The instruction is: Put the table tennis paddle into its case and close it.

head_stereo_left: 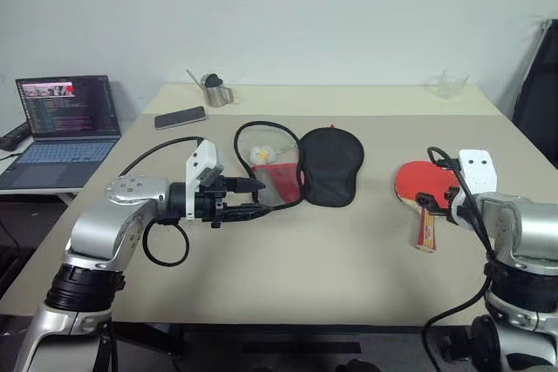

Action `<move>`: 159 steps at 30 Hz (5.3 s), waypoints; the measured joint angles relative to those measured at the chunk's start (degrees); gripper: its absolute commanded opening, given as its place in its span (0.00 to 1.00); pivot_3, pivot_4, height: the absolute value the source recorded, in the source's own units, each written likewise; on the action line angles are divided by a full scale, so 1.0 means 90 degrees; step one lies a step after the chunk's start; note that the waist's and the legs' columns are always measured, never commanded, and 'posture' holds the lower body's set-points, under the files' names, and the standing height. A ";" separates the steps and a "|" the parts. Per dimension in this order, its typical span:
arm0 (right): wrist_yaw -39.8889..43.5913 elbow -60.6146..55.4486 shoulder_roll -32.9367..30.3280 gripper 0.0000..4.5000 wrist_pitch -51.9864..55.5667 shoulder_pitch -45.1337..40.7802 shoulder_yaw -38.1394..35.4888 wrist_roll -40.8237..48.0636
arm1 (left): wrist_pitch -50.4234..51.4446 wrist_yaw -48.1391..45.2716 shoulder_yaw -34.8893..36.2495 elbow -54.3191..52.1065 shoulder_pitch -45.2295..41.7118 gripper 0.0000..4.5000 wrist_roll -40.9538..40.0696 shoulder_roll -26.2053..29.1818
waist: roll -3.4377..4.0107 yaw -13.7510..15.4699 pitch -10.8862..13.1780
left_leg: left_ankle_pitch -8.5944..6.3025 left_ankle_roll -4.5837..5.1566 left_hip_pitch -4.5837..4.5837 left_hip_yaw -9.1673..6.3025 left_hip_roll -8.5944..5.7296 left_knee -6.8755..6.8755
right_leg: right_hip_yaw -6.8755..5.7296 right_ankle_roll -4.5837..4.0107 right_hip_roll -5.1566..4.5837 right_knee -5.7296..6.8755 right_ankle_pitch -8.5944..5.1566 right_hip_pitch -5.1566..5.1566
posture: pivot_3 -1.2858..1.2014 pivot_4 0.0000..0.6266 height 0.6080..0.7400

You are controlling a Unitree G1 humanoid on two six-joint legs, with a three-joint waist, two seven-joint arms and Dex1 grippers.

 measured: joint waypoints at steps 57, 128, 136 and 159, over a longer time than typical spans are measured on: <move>-0.2256 0.3445 0.1691 0.25 -0.2773 -0.0799 -0.0233 0.0075 | 0.0389 0.1013 0.0436 -0.0576 0.0306 0.65 -0.0015 0.0377 | -0.0071 -0.0345 -0.0041 | -0.0016 0.0037 0.0140 0.0106 0.0042 -0.0015 | 0.0137 -0.0011 0.0085 0.0045 0.0010 0.0049 | 0.52 0.24 1.00; -0.3301 0.9191 0.2886 0.25 -0.6793 -0.3942 0.0883 0.1771 | 0.1218 0.2064 0.2304 -0.2316 0.3036 0.65 -0.0778 0.1175 | -0.0039 -0.0380 -0.0012 | -0.0003 -0.0007 -0.0019 0.0160 0.0096 -0.0095 | 0.0158 -0.0049 0.0091 0.0040 0.0004 -0.0163 | 0.52 0.24 1.00; -0.3212 0.9271 0.2889 0.25 -0.6821 -0.3944 0.0901 0.1785 | 0.1303 0.2177 0.2304 -0.2391 0.3024 0.65 -0.0835 0.1177 | -0.0039 -0.0381 -0.0012 | -0.0003 -0.0007 -0.0019 0.0162 0.0097 -0.0095 | 0.0159 -0.0049 0.0092 0.0043 0.0004 -0.0163 | 0.52 0.24 1.00; -0.2876 0.9138 0.2872 1.00 -0.6720 -0.4128 0.0931 0.1913 | 0.1384 0.2511 0.2269 -0.2250 0.2668 0.65 -0.0732 0.1168 | -0.0048 -0.0380 -0.0018 | -0.0003 -0.0007 -0.0010 0.0167 0.0098 -0.0089 | 0.0162 -0.0050 0.0094 0.0053 0.0004 -0.0161 | 0.52 0.24 1.00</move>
